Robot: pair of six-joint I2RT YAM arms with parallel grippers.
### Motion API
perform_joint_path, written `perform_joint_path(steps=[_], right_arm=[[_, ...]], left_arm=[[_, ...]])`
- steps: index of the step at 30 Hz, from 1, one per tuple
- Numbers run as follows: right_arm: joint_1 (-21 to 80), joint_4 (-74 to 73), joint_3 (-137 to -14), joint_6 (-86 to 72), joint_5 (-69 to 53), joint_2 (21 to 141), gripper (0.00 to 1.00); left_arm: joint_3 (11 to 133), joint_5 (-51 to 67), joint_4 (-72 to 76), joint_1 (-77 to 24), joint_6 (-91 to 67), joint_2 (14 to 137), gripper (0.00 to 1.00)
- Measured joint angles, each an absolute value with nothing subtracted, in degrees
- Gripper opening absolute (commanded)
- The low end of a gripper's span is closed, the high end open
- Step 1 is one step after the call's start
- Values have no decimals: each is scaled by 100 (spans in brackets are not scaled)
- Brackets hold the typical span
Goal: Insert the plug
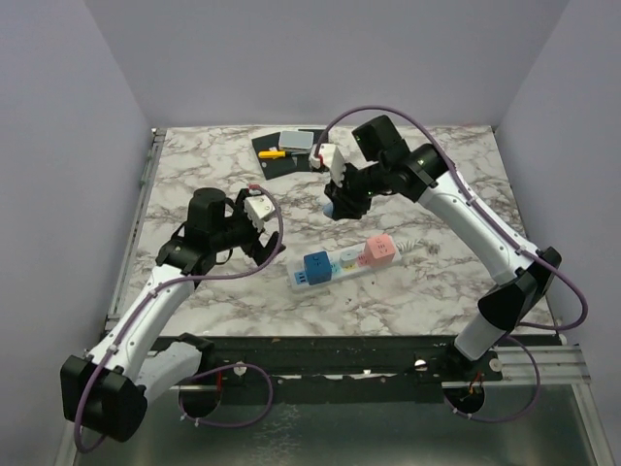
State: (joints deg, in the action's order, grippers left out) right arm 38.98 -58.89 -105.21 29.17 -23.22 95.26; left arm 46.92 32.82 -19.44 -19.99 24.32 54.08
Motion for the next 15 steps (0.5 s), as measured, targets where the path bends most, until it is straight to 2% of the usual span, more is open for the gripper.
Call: perform_joint_path(steps=[4, 9, 15], right_arm=[[4152, -5981, -10377, 3599, -2117, 9498, 16], [4668, -6025, -10237, 4250, -1896, 9555, 10], [5011, -6222, -10324, 4727, -1699, 10097, 6]], left_arm=[[4565, 3020, -1944, -1841, 2003, 6003, 99], [4598, 2797, -2095, -1459, 1525, 7006, 99], [4908, 2493, -2368, -1197, 1264, 7924, 99]])
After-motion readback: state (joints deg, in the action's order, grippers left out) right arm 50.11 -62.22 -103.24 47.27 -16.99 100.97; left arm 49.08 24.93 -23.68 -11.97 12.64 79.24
